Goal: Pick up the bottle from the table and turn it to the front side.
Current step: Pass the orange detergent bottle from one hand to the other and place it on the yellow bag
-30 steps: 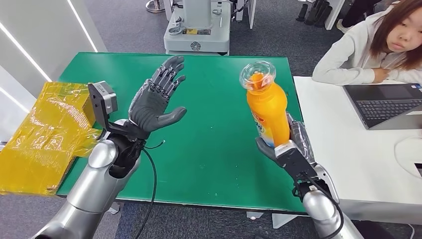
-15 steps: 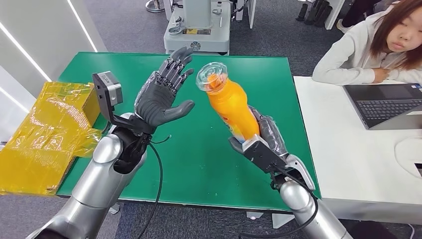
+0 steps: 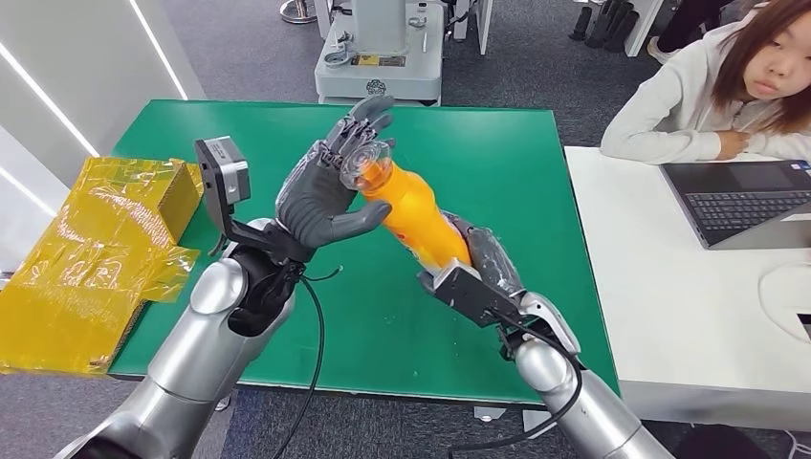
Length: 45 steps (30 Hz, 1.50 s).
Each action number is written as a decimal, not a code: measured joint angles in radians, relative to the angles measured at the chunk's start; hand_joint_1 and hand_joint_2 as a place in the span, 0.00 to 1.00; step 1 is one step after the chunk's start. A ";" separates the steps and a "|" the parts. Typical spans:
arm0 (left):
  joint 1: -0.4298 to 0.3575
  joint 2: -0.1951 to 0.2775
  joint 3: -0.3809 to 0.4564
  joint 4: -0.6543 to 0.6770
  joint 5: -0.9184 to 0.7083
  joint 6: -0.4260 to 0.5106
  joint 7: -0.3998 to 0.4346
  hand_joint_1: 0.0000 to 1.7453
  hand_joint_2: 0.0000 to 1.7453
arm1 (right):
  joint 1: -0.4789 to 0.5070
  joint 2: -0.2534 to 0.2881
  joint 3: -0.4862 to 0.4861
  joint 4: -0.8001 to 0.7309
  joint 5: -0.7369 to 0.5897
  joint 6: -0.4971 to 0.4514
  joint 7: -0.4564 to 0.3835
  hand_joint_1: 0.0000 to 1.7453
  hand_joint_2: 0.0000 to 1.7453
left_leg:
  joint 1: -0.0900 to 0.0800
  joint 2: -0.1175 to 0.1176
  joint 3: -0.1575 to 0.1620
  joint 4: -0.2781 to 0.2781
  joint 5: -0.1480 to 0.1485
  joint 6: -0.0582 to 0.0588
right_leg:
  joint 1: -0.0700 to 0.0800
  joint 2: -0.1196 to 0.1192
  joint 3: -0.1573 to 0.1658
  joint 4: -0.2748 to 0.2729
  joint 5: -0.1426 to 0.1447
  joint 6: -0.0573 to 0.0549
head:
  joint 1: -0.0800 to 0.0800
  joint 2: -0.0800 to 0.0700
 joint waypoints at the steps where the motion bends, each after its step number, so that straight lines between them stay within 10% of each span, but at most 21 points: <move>1: -0.004 -0.002 -0.004 0.002 0.003 -0.001 0.000 0.00 1.00 | -0.003 0.001 0.001 0.006 -0.002 -0.005 -0.005 1.00 1.00 | 0.000 0.000 0.000 0.000 0.000 0.000 | 0.000 0.000 0.000 0.000 0.000 0.000 | 0.000 0.000; 21: -0.029 -0.016 -0.031 0.088 -0.211 0.199 -0.130 0.00 1.00 | -0.015 0.037 -0.004 0.066 -0.018 -0.074 -0.062 1.00 1.00 | 0.000 0.000 0.000 0.000 0.000 0.000 | 0.000 0.000 0.000 0.000 0.000 0.000 | 0.000 0.000; 45: -0.034 -0.064 -0.033 0.133 -0.118 0.161 -0.110 0.00 1.00 | -0.088 0.112 0.003 0.223 -0.070 -0.146 -0.116 0.99 1.00 | 0.000 0.000 0.000 0.000 0.000 0.000 | 0.000 0.000 0.000 0.000 0.000 0.000 | 0.000 0.000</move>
